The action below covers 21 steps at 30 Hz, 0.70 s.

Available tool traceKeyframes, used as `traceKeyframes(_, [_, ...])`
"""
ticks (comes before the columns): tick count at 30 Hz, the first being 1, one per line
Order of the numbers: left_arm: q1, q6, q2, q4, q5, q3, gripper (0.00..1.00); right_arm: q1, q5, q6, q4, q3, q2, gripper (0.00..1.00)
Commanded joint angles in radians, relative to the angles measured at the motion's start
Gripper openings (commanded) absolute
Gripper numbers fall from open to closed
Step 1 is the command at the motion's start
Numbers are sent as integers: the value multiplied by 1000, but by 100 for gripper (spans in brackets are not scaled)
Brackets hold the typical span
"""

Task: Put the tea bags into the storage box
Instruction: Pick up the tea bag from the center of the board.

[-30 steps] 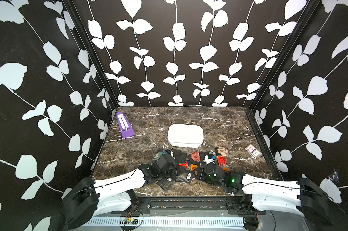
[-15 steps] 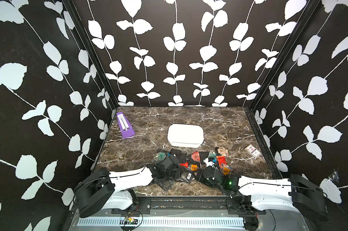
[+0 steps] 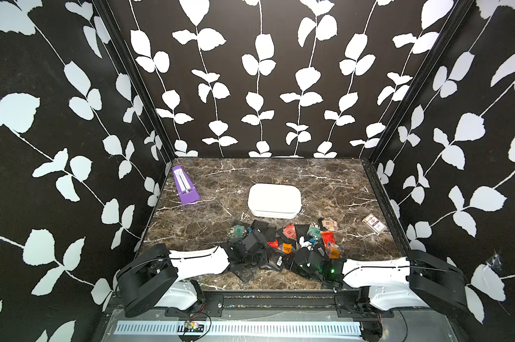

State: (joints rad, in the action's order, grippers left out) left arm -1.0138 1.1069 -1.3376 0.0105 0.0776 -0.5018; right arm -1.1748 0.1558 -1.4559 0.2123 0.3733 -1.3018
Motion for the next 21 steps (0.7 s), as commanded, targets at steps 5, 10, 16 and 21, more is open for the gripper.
traceKeyframes(5, [-5, 9, -11, -5, -12, 28, 0, -12, -8, -14, 48, 20, -37, 44])
traceKeyframes(10, [-5, 9, -17, -7, -8, 28, 0, -16, -10, -21, 61, 21, -57, 39])
traceKeyframes(16, [-9, 13, -17, -7, -12, 33, 0, -19, -2, -26, 72, 24, -72, 32])
traceKeyframes(21, [-11, 16, -16, -5, -13, 38, 0, -20, -2, -26, 76, 27, -80, 25])
